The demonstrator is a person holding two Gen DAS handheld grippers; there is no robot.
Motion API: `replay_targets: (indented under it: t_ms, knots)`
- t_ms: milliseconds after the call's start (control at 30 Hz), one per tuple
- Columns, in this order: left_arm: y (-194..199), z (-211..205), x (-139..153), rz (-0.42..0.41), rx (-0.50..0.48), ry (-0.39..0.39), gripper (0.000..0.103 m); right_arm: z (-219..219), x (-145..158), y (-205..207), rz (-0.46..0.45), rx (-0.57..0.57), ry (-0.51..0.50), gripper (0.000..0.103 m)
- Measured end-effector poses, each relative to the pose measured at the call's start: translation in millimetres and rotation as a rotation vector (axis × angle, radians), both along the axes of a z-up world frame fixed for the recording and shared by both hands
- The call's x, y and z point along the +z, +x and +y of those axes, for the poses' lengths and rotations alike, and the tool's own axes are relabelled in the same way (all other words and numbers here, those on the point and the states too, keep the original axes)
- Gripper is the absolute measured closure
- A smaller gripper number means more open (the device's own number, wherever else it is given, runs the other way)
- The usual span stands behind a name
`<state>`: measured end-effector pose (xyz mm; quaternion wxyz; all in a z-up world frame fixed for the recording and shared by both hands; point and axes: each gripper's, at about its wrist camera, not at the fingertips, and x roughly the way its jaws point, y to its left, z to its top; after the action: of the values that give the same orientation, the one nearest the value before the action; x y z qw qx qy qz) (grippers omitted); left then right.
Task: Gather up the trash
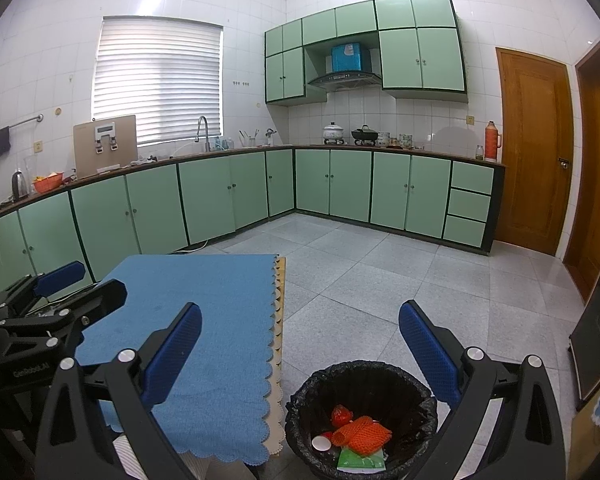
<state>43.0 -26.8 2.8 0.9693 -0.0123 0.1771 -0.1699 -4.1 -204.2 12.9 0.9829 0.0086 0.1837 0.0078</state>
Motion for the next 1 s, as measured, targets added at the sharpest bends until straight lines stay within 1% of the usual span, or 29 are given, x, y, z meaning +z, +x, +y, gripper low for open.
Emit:
replay_targets:
  t_ms: [1000]
  knots:
    - [4.2, -1.7, -5.1, 0.013, -0.002, 0.006, 0.013, 0.7, -5.3, 2.5, 0.006, -0.003, 0.002, 0.006]
